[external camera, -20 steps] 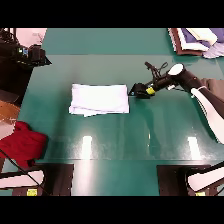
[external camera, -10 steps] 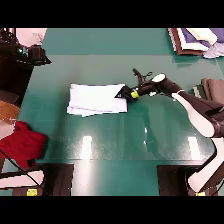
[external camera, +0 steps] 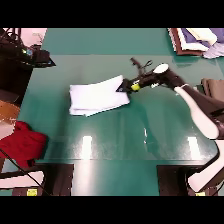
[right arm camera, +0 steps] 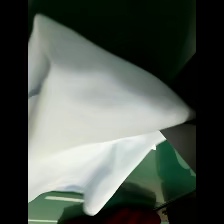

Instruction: Fold the shirts.

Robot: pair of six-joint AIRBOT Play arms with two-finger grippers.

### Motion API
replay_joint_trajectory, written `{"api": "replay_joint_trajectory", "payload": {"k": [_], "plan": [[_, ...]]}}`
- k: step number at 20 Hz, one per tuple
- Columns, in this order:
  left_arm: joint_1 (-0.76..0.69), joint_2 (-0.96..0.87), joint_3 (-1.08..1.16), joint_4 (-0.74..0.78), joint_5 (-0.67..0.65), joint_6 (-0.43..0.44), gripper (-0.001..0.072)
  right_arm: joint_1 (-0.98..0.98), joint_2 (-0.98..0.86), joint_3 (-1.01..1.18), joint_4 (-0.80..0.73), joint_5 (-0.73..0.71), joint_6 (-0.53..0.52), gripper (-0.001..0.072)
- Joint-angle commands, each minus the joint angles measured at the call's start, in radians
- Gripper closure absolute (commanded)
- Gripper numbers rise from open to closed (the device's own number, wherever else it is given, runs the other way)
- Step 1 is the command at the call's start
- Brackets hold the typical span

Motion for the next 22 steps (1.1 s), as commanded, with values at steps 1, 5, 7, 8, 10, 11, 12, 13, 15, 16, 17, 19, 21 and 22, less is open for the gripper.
{"api": "replay_joint_trajectory", "payload": {"k": [1, 5, 7, 8, 10, 11, 12, 13, 15, 16, 17, 19, 21, 22], "plan": [[-0.09, 0.0, -0.001, 0.0, 0.009, 0.001, 0.068, -0.156, 0.157, -0.073, -0.044, 0.058, -0.002, 0.0695], [-0.2, 0.0, -0.002, -0.001, 0.074, -0.001, 0.0679, -0.43, 0.362, -0.148, -0.213, 0.059, 0.0, 0.0695], [-0.238, 0.0, -0.001, -0.003, 0.109, -0.002, 0.0679, -0.575, 0.425, -0.164, -0.229, 0.039, 0.0, 0.0695], [-0.256, 0.0, -0.001, -0.004, 0.127, -0.004, 0.0679, -0.649, 0.444, -0.164, -0.238, 0.027, -0.001, 0.0695], [-0.288, 0.0, -0.001, -0.005, 0.153, -0.006, 0.0679, -0.773, 0.457, -0.164, -0.236, 0.002, -0.002, 0.0695], [-0.303, 0.0, -0.001, -0.004, 0.163, -0.008, 0.0679, -0.832, 0.456, -0.164, -0.237, -0.019, -0.01, 0.0695], [-0.315, 0.0, -0.001, -0.004, 0.168, -0.008, 0.0679, -0.882, 0.451, -0.164, -0.234, -0.049, -0.025, 0.0695], [-0.327, 0.0, -0.002, -0.003, 0.169, -0.008, 0.0679, -0.921, 0.444, -0.164, -0.235, -0.085, -0.03, 0.0695], [-0.34, 0.0, -0.001, -0.005, 0.172, -0.009, 0.0679, -0.981, 0.423, -0.159, -0.234, -0.16, -0.043, 0.0695], [-0.341, 0.0, -0.002, -0.004, 0.176, -0.008, 0.0679, -0.999, 0.401, -0.137, -0.233, -0.176, -0.051, 0.0695], [-0.341, 0.0, -0.001, -0.004, 0.18, -0.009, 0.068, -1.007, 0.372, -0.101, -0.234, -0.175, -0.051, 0.0695], [-0.341, 0.0, -0.001, -0.004, 0.189, -0.009, 0.0679, -1.004, 0.311, -0.001, -0.233, -0.158, -0.051, 0.0695], [-0.341, -0.001, -0.002, -0.004, 0.194, -0.009, 0.0679, -0.983, 0.26, 0.113, -0.233, -0.137, -0.05, 0.0695], [-0.341, -0.001, -0.001, -0.004, 0.203, -0.009, 0.0679, -0.975, 0.242, 0.172, -0.233, -0.119, -0.05, 0.0695]]}}
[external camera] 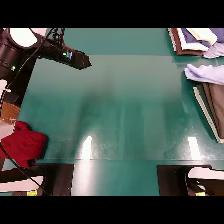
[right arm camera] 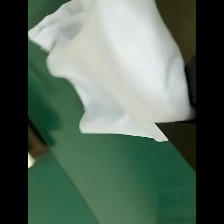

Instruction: Fold the shirts.

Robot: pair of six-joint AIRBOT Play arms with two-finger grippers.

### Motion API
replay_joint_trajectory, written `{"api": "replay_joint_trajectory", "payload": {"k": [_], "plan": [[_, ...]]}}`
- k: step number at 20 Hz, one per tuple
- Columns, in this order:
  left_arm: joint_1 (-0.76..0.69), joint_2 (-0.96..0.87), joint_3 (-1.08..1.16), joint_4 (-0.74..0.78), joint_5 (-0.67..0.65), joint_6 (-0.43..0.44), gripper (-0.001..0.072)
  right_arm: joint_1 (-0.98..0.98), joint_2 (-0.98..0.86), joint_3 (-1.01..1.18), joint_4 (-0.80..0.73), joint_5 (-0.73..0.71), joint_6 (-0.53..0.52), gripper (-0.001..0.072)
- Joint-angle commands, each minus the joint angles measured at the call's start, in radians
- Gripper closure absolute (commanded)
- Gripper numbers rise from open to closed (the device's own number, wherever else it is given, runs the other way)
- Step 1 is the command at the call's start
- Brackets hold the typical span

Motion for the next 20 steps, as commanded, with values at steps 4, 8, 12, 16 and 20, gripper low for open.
{"api": "replay_joint_trajectory", "payload": {"k": [4, 8, 12, 16, 20], "plan": [[-0.003, -0.001, 0.0, 0.0, 0.023, 0.0, 0.0679, -0.001, -0.07, 0.306, 0.026, 0.049, -0.005, 0.0695], [-0.004, -0.001, 0.0, 0.0, 0.027, 0.0, 0.0679, -0.032, -0.07, 0.442, 0.025, 0.145, -0.005, 0.0695], [-0.003, -0.001, 0.0, 0.0, 0.013, 0.0, 0.0679, -0.075, -0.018, 0.397, 0.023, 0.216, -0.005, 0.0695], [-0.003, -0.001, 0.0, 0.001, 0.008, 0.001, 0.0679, -0.154, 0.105, 0.216, 0.007, 0.247, -0.006, 0.0695], [-0.003, -0.001, 0.0, 0.001, 0.007, 0.001, 0.0679, -0.241, 0.236, 0.024, -0.177, 0.29, -0.004, 0.0695]]}}
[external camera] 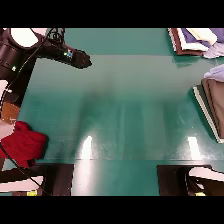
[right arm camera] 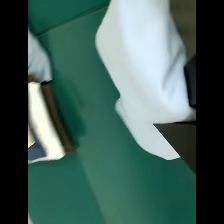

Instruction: Fold the shirts.

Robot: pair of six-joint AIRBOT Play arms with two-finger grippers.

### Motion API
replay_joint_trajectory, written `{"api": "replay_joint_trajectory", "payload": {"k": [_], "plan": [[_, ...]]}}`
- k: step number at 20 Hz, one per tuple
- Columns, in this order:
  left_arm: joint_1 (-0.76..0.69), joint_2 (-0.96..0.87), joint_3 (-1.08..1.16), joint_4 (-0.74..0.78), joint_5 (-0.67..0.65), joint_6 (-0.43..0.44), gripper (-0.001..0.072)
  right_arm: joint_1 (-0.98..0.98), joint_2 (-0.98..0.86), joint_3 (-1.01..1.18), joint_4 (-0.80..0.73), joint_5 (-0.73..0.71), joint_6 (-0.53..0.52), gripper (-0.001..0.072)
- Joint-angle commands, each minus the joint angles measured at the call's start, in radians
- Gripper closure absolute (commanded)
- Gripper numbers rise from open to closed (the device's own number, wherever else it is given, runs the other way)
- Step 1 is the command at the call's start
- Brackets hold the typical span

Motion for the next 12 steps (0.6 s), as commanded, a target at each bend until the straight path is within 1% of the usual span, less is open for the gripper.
{"api": "replay_joint_trajectory", "payload": {"k": [1, 4, 7, 8, 9, 10, 11, 12], "plan": [[0.0, -0.001, 0.0, 0.0, -0.002, 0.0, 0.0679, -0.076, 0.118, -0.183, -0.174, 0.044, 0.002, 0.0695], [0.0, -0.001, 0.0, 0.0, -0.008, 0.001, 0.0679, -0.126, 0.194, -0.338, -0.311, 0.06, 0.004, 0.0694], [0.0, -0.001, 0.0, 0.0, -0.018, 0.001, 0.0679, -0.175, 0.243, -0.452, -0.398, 0.063, 0.023, 0.069], [0.0, -0.001, 0.0, 0.0, -0.02, 0.001, 0.0679, -0.19, 0.253, -0.478, -0.428, 0.07, 0.029, 0.0668], [0.0, -0.001, 0.0, 0.0, -0.019, 0.001, 0.0679, -0.204, 0.257, -0.493, -0.459, 0.078, 0.047, 0.0546], [0.0, -0.001, 0.0, 0.0, -0.018, 0.002, 0.0679, -0.22, 0.257, -0.5, -0.478, 0.095, 0.073, 0.0361], [0.0, -0.001, 0.0, 0.0, -0.016, 0.002, 0.0679, -0.236, 0.256, -0.504, -0.473, 0.1, 0.083, 0.0214], [0.0, -0.001, 0.0, 0.0, -0.016, 0.002, 0.0679, -0.249, 0.257, -0.503, -0.468, 0.102, 0.116, 0.0158]]}}
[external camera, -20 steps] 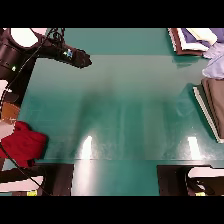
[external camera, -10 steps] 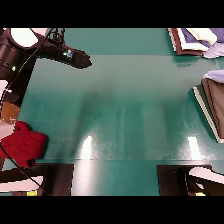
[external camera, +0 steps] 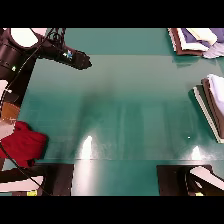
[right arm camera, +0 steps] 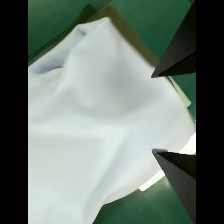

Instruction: Fold the shirts.

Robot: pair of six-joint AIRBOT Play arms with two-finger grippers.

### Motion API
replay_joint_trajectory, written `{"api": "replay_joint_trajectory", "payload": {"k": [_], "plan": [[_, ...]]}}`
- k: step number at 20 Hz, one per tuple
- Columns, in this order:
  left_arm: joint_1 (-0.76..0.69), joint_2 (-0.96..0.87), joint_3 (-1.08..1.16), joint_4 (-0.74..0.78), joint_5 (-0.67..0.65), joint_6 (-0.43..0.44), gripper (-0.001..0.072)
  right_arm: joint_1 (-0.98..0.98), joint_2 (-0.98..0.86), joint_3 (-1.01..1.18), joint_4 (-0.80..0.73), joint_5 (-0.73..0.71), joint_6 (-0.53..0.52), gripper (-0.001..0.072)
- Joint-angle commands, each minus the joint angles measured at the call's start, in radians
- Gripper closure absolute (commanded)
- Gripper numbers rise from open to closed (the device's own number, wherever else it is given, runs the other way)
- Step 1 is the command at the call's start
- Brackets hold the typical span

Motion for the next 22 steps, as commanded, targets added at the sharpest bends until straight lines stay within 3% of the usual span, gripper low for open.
{"api": "replay_joint_trajectory", "payload": {"k": [1, 7, 12, 13, 15, 22], "plan": [[0.0, -0.001, 0.0, 0.0, -0.001, 0.001, 0.0679, -0.044, 0.014, -0.033, -0.039, 0.024, 0.086, 0.0158], [0.0, -0.001, 0.0, 0.0, 0.016, 0.0, 0.0679, 0.129, 0.014, -0.006, 0.331, 0.107, 0.105, 0.0161], [0.0, -0.001, 0.0, -0.001, 0.002, 0.0, 0.0679, 0.506, 0.014, -0.006, 0.365, 0.101, 0.104, 0.0167], [0.0, -0.001, 0.0, -0.001, 0.013, 0.0, 0.0679, 0.569, 0.014, -0.006, 0.365, 0.094, 0.104, 0.0278], [0.0, 0.0, 0.0, -0.001, 0.039, 0.0, 0.0679, 0.678, 0.014, -0.006, 0.365, 0.082, 0.104, 0.0694], [0.0, 0.0, 0.0, -0.001, 0.097, 0.0, 0.0679, 0.837, 0.014, -0.006, 0.364, 0.072, 0.103, 0.0693]]}}
